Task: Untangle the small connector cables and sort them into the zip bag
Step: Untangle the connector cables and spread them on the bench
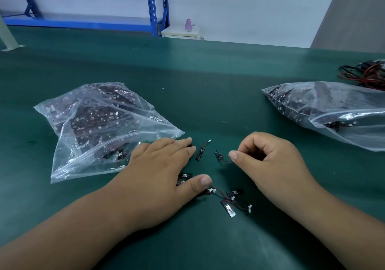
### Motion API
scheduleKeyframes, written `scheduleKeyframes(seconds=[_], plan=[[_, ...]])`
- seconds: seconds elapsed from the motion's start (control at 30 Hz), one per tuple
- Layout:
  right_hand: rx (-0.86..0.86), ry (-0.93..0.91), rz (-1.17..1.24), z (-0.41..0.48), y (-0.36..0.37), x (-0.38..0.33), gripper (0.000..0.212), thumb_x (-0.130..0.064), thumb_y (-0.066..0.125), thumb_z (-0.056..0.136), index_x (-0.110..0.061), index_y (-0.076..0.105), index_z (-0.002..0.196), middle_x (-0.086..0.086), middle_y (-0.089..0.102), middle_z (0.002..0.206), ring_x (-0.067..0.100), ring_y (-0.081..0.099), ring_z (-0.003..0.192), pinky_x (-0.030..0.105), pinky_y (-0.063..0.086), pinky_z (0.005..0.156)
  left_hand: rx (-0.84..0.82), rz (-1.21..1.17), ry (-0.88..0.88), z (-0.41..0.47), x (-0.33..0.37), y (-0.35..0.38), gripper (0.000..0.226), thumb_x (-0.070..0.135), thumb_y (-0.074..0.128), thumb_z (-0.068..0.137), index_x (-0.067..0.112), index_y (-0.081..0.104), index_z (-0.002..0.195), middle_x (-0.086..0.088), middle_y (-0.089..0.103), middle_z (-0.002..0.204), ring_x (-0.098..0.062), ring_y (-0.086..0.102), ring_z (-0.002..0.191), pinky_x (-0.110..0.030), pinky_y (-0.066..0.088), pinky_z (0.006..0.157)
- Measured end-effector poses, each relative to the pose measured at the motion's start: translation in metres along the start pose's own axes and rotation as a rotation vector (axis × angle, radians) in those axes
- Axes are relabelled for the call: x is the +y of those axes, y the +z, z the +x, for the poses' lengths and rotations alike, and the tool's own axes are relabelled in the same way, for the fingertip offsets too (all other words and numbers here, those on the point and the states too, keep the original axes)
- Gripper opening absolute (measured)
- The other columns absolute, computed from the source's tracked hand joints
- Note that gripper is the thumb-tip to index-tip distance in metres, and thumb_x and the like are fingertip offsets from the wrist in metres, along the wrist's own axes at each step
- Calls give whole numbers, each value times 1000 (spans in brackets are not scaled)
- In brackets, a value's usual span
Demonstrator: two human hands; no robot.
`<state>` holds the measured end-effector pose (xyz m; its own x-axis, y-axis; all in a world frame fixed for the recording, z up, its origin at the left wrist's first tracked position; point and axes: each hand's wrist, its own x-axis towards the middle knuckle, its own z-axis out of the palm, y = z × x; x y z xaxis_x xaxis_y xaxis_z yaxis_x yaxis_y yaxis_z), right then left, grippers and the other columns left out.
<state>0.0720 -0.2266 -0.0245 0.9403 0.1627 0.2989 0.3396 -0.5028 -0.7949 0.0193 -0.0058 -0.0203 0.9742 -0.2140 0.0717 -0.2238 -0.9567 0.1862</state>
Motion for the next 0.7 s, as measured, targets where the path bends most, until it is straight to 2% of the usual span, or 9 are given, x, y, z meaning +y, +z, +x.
scheduleKeyframes(seconds=[0.13,0.2,0.4,0.5,0.6,0.7], plan=[[-7,14,1,1,0,1,22,-25,78,77,-22,61,64,-9,55,55,3,43,49,14,37,48,-5,22,72,-2,1,-2,106,90,-17,65,42,24,152,32,11,157,12,-1,142,-16,-12,107],[10,6,5,2,0,1,22,-26,78,77,-22,62,64,-7,56,57,3,44,50,15,37,49,-1,17,81,-3,3,-2,105,89,-15,68,40,30,151,30,16,157,11,3,141,-16,-8,109],[1,-4,23,4,1,2,18,-26,80,78,-27,65,69,-7,60,61,1,46,52,12,38,49,53,70,-8,-2,3,-3,101,84,-13,71,39,34,148,28,23,149,3,8,138,-25,1,107],[-13,-7,13,3,1,3,13,-29,79,78,-30,67,72,-9,62,63,2,48,53,13,39,50,56,60,-20,-1,2,-4,96,82,-10,74,39,34,148,30,26,141,4,12,133,-24,6,105],[-10,-20,-3,3,0,3,13,-23,76,81,-31,68,74,-13,63,67,5,49,55,12,39,52,45,30,-14,-1,3,-4,96,82,-9,73,39,33,148,32,25,134,5,13,129,-24,7,102],[-84,-87,-55,2,-5,2,25,-10,77,77,-33,68,78,-18,59,83,9,53,66,10,40,61,31,-4,4,-2,5,-3,98,85,-10,71,41,33,148,33,24,127,4,16,126,-26,9,104]])
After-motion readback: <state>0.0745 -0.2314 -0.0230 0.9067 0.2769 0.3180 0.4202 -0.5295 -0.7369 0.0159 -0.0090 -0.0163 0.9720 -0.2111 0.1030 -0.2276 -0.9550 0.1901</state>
